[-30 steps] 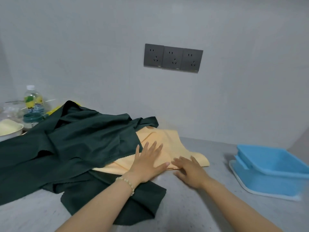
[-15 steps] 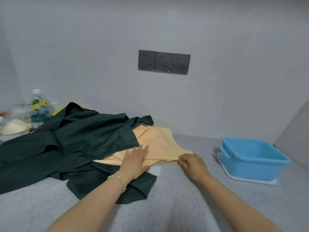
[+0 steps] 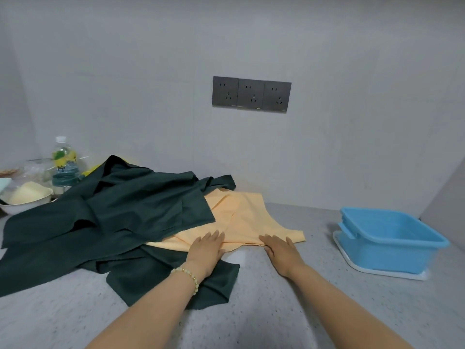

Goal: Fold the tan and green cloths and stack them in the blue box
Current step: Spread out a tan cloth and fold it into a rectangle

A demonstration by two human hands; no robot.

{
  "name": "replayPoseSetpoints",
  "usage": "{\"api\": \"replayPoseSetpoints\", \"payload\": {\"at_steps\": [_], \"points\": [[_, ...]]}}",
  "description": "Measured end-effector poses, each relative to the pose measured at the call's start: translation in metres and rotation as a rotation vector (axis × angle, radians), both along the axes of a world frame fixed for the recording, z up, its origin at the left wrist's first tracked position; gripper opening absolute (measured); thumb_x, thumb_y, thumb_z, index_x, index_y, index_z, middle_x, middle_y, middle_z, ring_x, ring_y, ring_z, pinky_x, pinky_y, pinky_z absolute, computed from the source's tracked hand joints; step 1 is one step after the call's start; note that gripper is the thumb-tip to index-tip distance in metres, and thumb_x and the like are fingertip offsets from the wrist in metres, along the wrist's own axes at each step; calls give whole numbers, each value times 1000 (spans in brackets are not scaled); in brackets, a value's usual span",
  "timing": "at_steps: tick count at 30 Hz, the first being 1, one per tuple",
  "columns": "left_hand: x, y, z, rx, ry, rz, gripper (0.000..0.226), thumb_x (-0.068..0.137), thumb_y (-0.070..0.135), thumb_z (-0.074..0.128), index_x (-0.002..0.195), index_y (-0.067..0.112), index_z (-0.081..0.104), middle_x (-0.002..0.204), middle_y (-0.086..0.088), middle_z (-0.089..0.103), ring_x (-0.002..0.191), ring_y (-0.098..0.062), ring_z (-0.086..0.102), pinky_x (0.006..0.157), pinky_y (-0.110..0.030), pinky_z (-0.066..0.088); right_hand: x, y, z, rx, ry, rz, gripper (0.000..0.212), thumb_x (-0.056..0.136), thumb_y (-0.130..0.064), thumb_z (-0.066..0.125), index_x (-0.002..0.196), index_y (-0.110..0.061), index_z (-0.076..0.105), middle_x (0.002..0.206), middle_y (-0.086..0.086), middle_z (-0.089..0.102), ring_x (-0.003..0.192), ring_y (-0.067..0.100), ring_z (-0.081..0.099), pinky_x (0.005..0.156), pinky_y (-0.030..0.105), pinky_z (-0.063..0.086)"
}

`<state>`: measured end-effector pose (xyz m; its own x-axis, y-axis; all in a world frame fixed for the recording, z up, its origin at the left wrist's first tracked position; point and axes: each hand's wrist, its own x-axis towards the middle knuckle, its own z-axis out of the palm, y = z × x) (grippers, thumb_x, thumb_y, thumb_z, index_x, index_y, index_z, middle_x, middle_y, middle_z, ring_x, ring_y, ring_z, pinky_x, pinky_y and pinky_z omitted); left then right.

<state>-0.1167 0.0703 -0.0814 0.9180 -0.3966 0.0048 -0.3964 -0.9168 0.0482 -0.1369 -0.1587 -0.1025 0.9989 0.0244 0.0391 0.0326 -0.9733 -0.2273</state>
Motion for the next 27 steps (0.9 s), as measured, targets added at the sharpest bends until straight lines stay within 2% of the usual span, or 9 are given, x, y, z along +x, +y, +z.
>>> {"api": "replayPoseSetpoints", "payload": {"at_steps": [5, 9, 13, 16, 18, 20, 22, 24, 27], "points": [[10, 1, -4, 15, 32, -30, 56, 104, 40, 22, 153, 27, -2, 161, 1, -2, 148, -19, 1, 119, -37, 5, 14, 0, 3, -10, 71, 2, 47, 104, -38, 19, 150, -34, 14, 160, -4, 9, 147, 17, 8, 118, 39, 4], [16, -2, -10, 11, 51, -43, 52, 106, 32, 18, 152, 32, -6, 160, 5, -7, 148, -18, -3, 119, -39, 1, 22, -1, 3, 1, 70, 12, 44, 105, -34, 18, 149, -35, 20, 159, -4, 10, 147, 20, 8, 118, 41, 7], [15, -4, -7, 7, 56, -52, 53, 107, 21, 20, 152, 34, -5, 160, 6, -8, 148, -18, -3, 119, -41, 0, 21, -3, 6, 47, 19, 2, 42, 105, -29, 23, 145, -30, 34, 156, -4, 25, 144, 18, 21, 116, 37, 17], [9, -2, 3, -93, 15, -76, 57, 105, 10, 22, 152, 34, 2, 161, 5, -2, 148, -18, 3, 119, -38, 5, 12, -9, 13, 7, -69, -16, 40, 104, -29, 25, 137, -21, 47, 138, 6, 51, 129, 26, 44, 101, 31, 34], [5, 2, 11, -191, -18, -115, 64, 102, 2, 29, 152, 35, 6, 161, 5, 3, 147, -18, 8, 119, -36, 10, 2, -17, 20, 59, -132, -48, 39, 104, -30, 27, 132, -20, 52, 131, 4, 57, 122, 25, 50, 95, 29, 38], [0, 5, 21, -277, -12, -143, 57, 104, 7, 29, 151, 34, 12, 160, 4, 7, 147, -17, 12, 118, -34, 13, -10, -27, 29, 105, -154, -77, 40, 103, -30, 29, 136, -22, 51, 139, 0, 52, 127, 22, 48, 101, 28, 37], [-10, 9, 31, -352, -4, -171, 47, 106, 20, 24, 151, 33, 19, 160, 2, 11, 146, -17, 18, 117, -32, 16, -27, -36, 40, 111, -154, -69, 39, 103, -29, 30, 135, -26, 52, 138, 0, 53, 126, 22, 49, 103, 29, 38], [-21, 15, 38, -381, -14, -195, 45, 106, 24, 23, 150, 31, 23, 159, 2, 14, 145, -17, 21, 116, -29, 19, -44, -43, 50, 132, -168, -59, 37, 103, -26, 32, 131, -29, 55, 131, -1, 59, 120, 22, 54, 98, 32, 43], [-39, 27, 46, -326, -12, -231, 45, 106, 24, 25, 150, 30, 23, 159, 2, 17, 144, -18, 23, 115, -28, 20, -70, -51, 67, 163, -185, -55, 35, 102, -21, 34, 125, -25, 60, 122, -1, 64, 113, 23, 58, 89, 27, 42]]}}
